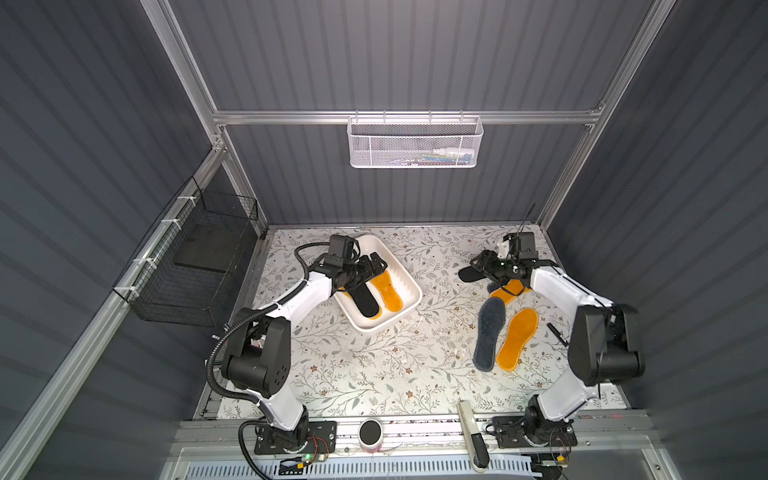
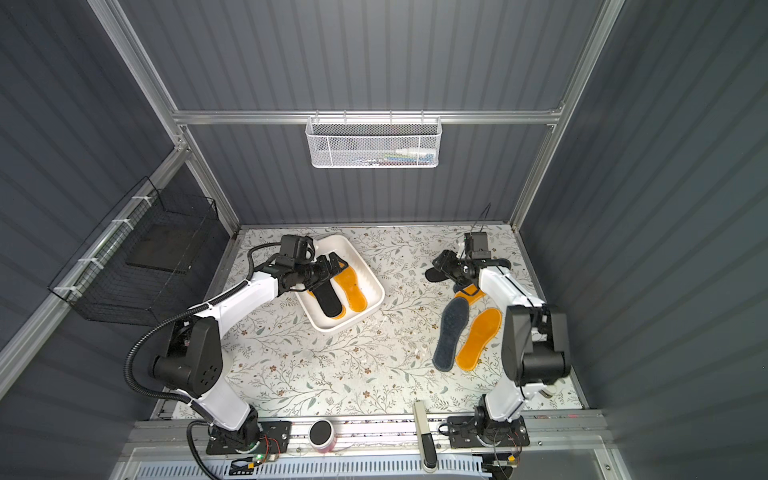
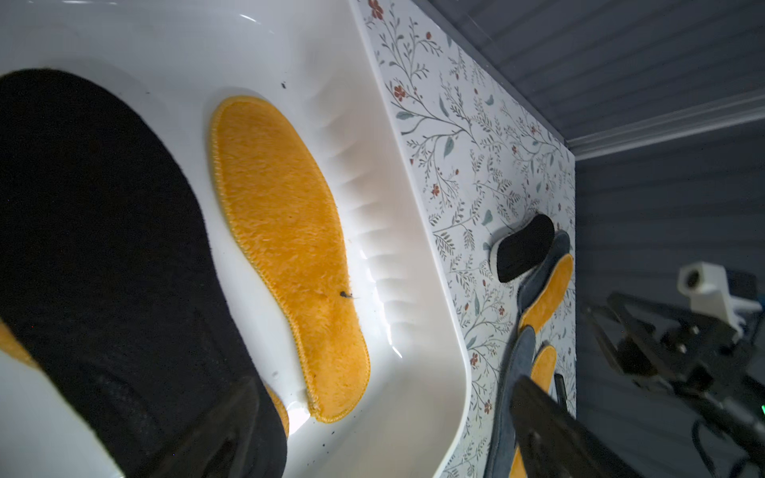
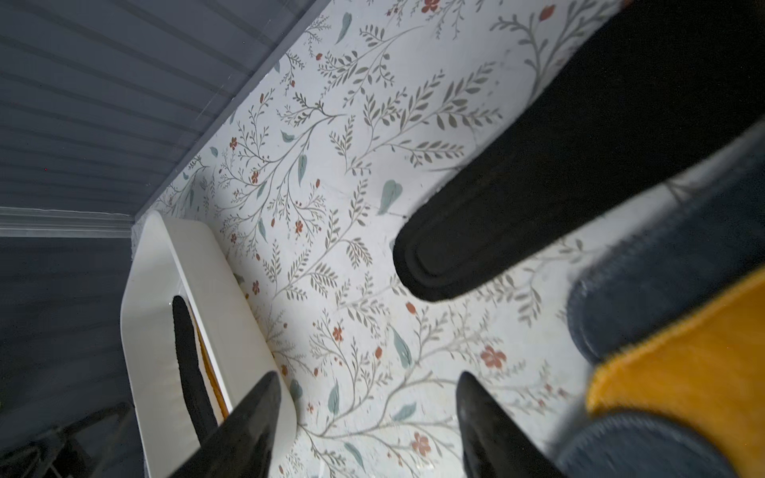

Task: Put the insoles into the storage box
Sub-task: Place the insole in the storage box, then pick up the insole from the center of the board.

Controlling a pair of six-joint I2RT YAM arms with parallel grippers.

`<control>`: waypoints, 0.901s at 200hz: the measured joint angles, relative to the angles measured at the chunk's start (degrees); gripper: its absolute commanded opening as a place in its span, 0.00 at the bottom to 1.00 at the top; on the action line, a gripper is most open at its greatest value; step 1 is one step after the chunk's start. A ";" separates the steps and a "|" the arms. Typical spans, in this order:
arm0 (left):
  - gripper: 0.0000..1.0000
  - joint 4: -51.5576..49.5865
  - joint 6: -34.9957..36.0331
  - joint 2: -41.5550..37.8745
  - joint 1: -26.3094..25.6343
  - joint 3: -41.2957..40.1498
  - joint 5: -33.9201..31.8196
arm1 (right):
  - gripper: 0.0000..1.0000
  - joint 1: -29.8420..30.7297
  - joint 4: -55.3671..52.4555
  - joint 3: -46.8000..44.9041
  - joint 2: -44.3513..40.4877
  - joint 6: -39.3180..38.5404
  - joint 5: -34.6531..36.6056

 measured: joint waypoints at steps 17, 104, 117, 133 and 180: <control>0.99 1.46 0.09 0.02 0.00 -0.24 2.43 | 0.67 0.00 -1.31 6.47 7.06 0.79 -1.03; 1.00 3.72 0.09 0.44 0.00 -0.26 6.75 | 0.67 0.90 -4.44 12.35 18.12 1.57 -5.29; 0.99 3.72 0.09 0.94 0.00 -0.28 6.91 | 0.67 1.42 -4.37 12.22 18.58 1.51 -5.81; 1.00 4.13 0.07 1.42 0.00 -0.79 7.06 | 0.67 2.25 -4.35 11.41 19.21 1.18 -6.34; 1.00 4.13 0.07 1.97 0.00 -1.22 7.04 | 0.67 3.93 -3.76 8.04 18.51 -2.62 -10.05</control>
